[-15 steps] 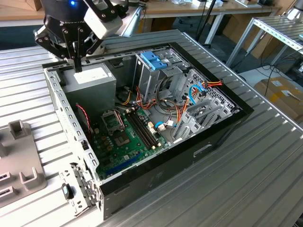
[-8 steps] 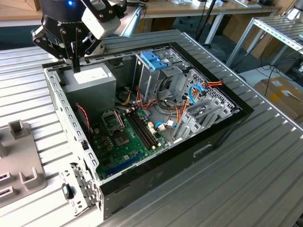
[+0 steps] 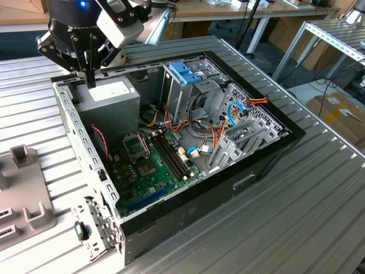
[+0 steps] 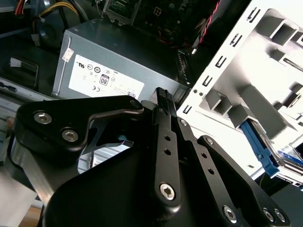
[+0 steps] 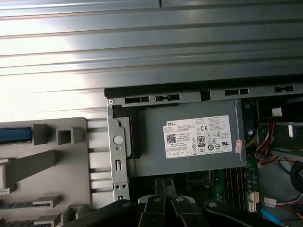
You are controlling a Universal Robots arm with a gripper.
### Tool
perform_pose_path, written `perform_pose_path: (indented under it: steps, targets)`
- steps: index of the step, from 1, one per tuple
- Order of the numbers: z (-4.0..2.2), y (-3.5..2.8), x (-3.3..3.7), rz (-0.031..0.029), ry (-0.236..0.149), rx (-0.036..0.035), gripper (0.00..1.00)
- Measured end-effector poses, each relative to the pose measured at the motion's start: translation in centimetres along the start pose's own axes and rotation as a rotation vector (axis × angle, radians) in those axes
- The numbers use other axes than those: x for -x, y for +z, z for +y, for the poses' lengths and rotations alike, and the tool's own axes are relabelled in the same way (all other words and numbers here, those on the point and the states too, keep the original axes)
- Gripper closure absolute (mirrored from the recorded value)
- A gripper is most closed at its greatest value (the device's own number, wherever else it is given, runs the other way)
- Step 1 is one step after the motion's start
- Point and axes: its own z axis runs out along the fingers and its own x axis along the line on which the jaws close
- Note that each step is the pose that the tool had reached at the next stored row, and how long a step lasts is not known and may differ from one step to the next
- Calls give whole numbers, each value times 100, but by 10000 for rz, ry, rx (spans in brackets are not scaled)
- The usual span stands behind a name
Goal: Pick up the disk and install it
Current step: 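Reach for the disk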
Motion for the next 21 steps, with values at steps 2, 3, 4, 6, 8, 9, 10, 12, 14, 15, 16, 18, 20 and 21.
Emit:
perform_pose_path:
  steps: [2, 3, 4, 6, 8, 9, 10, 12, 14, 15, 16, 18, 20, 21]
  targets:
    - [0, 0, -3, 0, 0, 0, 89]
    - [0, 0, -4, 0, -1, 0, 89]
    - [0, 0, -5, 0, 0, 0, 89]
    - [0, 0, -6, 0, -1, 0, 89]
    - [0, 0, -6, 0, -1, 0, 89]
    - [0, 0, -7, 0, -1, 0, 89]
    - [-1, 0, -10, 0, 1, 0, 89]
    - [-2, 0, -21, 0, 0, 0, 89]
    - [-3, -1, -40, 0, 0, 0, 89]
    - [-4, -1, -52, 0, -1, 0, 89]
    - [-5, -1, -66, 0, -1, 0, 89]
    - [-8, -2, -104, 0, -1, -1, 89]
    - [-10, -1, -136, 0, -1, 0, 89]
    - [-11, -1, -148, 0, 0, 0, 89]
